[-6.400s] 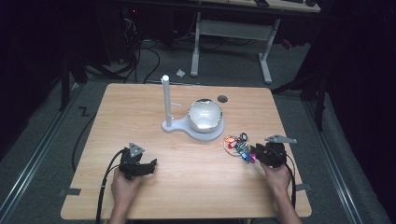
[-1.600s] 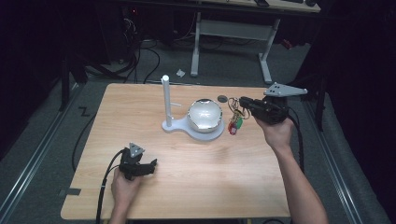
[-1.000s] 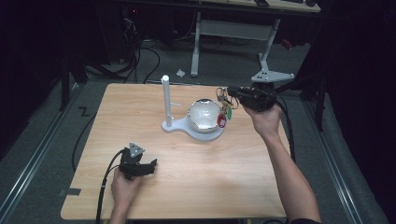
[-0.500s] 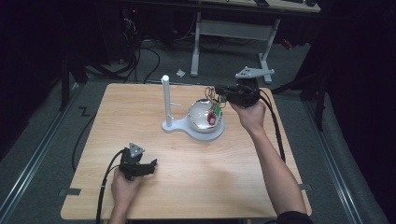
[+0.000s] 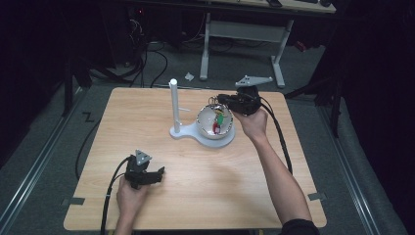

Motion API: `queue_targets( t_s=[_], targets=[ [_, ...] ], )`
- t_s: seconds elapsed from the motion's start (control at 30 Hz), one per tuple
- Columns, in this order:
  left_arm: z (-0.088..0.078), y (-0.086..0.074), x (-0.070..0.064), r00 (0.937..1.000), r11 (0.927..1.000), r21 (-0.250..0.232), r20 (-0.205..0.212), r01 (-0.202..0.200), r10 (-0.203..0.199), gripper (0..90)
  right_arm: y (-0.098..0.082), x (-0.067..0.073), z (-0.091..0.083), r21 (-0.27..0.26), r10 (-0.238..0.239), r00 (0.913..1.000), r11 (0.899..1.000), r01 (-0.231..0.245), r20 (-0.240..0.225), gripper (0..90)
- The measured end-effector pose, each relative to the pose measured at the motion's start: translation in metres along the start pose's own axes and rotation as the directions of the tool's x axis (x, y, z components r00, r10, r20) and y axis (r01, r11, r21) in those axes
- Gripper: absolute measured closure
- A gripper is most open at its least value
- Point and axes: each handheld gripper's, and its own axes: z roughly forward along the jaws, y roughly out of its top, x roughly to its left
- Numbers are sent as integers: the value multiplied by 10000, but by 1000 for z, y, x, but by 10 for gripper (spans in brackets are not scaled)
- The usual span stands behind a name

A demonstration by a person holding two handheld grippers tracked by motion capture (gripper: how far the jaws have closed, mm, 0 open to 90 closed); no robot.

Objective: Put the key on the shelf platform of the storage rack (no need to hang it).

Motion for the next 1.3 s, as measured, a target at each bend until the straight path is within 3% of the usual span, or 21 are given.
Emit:
queue_targets(
  t_s=[0.2,0.7,0.9,1.3],
  targets=[
    [0,0,0,10000,10000,1,-9,-4,4,204,-8,-4,10,262,155,9999,9995,-155,11,849],
    [0,0,0,10000,10000,-12,-2,15,-15,205,-26,-6,30,842,-91,10000,9964,87,41,849],
    [0,0,0,10000,10000,4,8,-5,5,205,-35,-10,41,1043,106,9999,9945,-114,85,848],
    [0,0,0,10000,10000,1,12,9,-9,205,-42,-9,53,1359,-18,9998,9907,-8,188,847]
  ],
)
